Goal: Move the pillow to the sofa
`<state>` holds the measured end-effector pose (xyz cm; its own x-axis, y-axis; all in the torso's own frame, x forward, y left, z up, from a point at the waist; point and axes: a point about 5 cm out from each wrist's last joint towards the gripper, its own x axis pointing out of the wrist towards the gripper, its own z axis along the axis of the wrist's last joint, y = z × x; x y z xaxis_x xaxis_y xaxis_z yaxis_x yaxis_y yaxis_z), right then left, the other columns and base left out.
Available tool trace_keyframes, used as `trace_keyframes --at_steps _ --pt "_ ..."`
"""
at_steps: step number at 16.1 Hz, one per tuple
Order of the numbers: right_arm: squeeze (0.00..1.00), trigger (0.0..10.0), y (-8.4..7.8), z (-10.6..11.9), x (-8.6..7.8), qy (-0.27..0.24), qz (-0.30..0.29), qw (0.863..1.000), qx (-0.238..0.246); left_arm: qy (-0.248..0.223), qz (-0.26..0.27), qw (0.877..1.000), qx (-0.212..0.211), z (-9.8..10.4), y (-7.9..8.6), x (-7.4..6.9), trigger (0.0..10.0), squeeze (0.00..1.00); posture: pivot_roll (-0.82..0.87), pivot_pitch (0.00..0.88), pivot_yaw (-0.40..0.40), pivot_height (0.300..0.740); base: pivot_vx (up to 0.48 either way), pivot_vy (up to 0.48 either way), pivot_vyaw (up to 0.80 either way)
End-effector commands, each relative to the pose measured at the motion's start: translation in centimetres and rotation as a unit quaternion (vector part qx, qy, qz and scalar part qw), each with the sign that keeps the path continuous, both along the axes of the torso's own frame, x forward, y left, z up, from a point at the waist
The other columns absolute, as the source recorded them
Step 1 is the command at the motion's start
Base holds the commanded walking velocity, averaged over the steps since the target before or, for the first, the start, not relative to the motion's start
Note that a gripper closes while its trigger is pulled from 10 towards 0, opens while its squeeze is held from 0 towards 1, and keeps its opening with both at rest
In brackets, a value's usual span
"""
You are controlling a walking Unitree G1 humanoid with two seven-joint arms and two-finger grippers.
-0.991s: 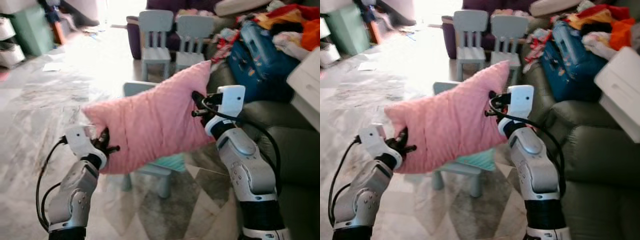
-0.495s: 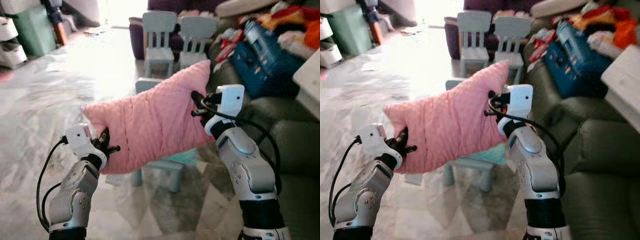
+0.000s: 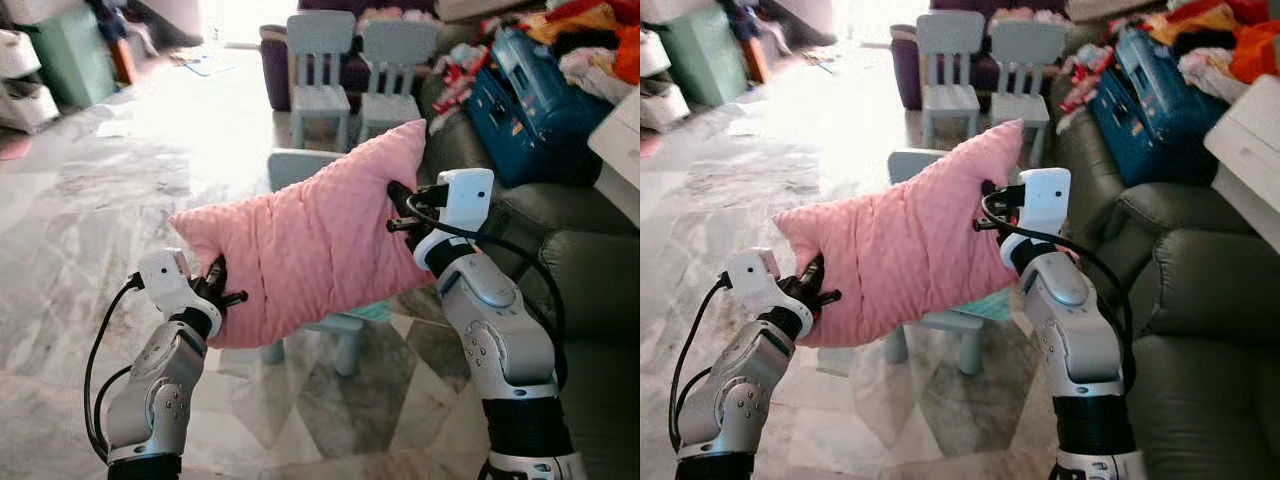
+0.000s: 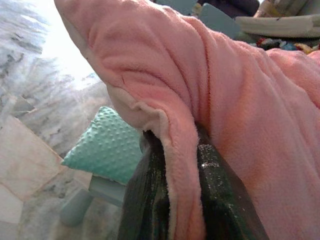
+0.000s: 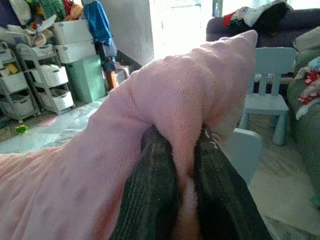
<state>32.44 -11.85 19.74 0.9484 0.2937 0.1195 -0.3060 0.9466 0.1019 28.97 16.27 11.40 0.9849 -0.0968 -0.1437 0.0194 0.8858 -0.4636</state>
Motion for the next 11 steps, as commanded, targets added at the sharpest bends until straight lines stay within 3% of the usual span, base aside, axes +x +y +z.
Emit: trace_keyframes --at_steps 1,2,6,11 --pt "0.00 10.0 -0.20 0.41 0.05 -0.005 -0.005 1.000 -0.003 -0.012 -0.006 1.000 -0.002 0.58 -0.46 0.29 10.0 0.00 -0.13 0.039 -0.043 0.740 0.000 0.000 -0.80" --pt "0.00 10.0 -0.21 0.41 0.03 -0.004 -0.005 1.000 -0.004 -0.012 -0.005 1.000 -0.002 0.56 -0.47 0.29 10.0 0.00 -0.13 0.041 -0.043 0.740 0.000 0.000 -0.80" --pt "0.00 10.0 -0.34 0.31 -0.02 0.001 -0.007 1.000 -0.005 -0.009 -0.002 1.000 0.025 0.33 -0.44 0.35 10.0 0.00 -0.14 0.048 -0.047 0.740 0.000 0.000 0.00" --pt "0.00 10.0 -0.42 0.17 -0.08 0.008 -0.007 1.000 -0.009 -0.021 -0.009 0.999 0.028 0.28 -0.87 0.24 10.0 0.00 -0.14 0.054 -0.053 0.740 0.000 0.000 -0.80"
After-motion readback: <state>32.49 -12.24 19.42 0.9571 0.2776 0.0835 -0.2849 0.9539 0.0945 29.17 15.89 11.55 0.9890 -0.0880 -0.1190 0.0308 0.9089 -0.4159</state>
